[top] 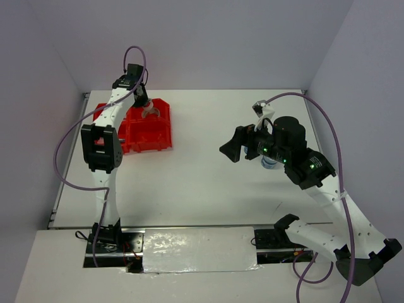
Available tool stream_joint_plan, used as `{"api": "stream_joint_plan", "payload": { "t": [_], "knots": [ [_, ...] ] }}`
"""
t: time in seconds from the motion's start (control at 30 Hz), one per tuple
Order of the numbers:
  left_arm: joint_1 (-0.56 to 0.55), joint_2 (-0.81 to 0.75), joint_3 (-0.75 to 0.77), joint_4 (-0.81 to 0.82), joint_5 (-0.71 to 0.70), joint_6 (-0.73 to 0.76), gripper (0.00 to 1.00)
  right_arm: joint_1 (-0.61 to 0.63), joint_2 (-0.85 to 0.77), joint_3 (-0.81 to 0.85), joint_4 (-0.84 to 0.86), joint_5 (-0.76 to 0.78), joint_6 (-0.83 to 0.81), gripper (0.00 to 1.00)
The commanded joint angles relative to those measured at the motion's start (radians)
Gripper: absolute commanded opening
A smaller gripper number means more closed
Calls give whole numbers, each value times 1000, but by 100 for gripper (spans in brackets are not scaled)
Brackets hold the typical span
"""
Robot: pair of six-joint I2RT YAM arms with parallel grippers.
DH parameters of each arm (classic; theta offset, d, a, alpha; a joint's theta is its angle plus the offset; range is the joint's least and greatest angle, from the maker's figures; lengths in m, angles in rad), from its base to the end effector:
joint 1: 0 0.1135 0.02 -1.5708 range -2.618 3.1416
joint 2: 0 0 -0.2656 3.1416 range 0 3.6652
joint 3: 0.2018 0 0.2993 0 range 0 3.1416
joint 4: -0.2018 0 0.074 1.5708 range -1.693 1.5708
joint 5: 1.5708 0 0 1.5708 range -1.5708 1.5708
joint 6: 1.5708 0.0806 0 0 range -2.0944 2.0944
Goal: Sort the stationery into containers
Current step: Place the stationery in the storage box, then pick up the stationery from the center of the board.
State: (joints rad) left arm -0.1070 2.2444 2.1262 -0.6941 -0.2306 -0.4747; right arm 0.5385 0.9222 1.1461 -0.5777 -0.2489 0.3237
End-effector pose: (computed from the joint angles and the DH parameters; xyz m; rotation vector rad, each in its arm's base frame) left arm 0.5874 -0.0446 0.2354 -0.5369 2.2936 -0.0079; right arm 0.2258 0.1580 0.3961 -0.3863 1.9626 0.8066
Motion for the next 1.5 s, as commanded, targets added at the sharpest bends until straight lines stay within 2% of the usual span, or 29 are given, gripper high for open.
{"api": "stream_joint_plan", "payload": {
  "t": [0.0,0.2,0.23,0.4,0.5,0.53,0.6,0.7,0.87,0.93,1.03,1.1,1.23,1.3,1.47],
  "knots": [
    [3,40,-6,27,10,-8,5,-9,-6,35,36,-3,-6,97],
    [4,63,-29,33,23,-19,10,-9,-3,37,41,-3,0,97],
    [3,66,-29,33,22,-19,14,-6,-5,37,39,-1,0,97],
    [4,95,-11,19,22,-22,23,-6,-5,33,36,-1,2,97],
    [4,86,-9,22,14,-28,39,-8,-3,37,35,0,-2,97],
    [4,83,-8,21,11,-30,49,-6,-2,38,35,0,-2,97],
    [4,72,-2,21,1,-31,63,-8,3,40,35,-1,-2,97],
    [4,69,24,12,-1,-25,71,-6,6,40,42,-4,0,97],
    [4,26,81,5,48,-33,75,-11,17,34,44,8,5,97],
    [-3,-34,72,36,100,-28,83,-11,17,30,42,20,11,97],
    [-39,-104,74,82,145,11,92,-29,30,40,-22,187,44,98],
    [-71,-153,67,102,218,25,98,-103,81,46,-110,293,107,99],
    [-173,-198,69,131,315,60,99,-192,55,-12,-152,420,230,100],
    [-255,-187,119,75,286,61,99,-216,58,-46,-171,494,251,100],
    [-373,-209,60,100,315,-21,99,-325,182,-77,-238,573,253,100]
  ]
}}
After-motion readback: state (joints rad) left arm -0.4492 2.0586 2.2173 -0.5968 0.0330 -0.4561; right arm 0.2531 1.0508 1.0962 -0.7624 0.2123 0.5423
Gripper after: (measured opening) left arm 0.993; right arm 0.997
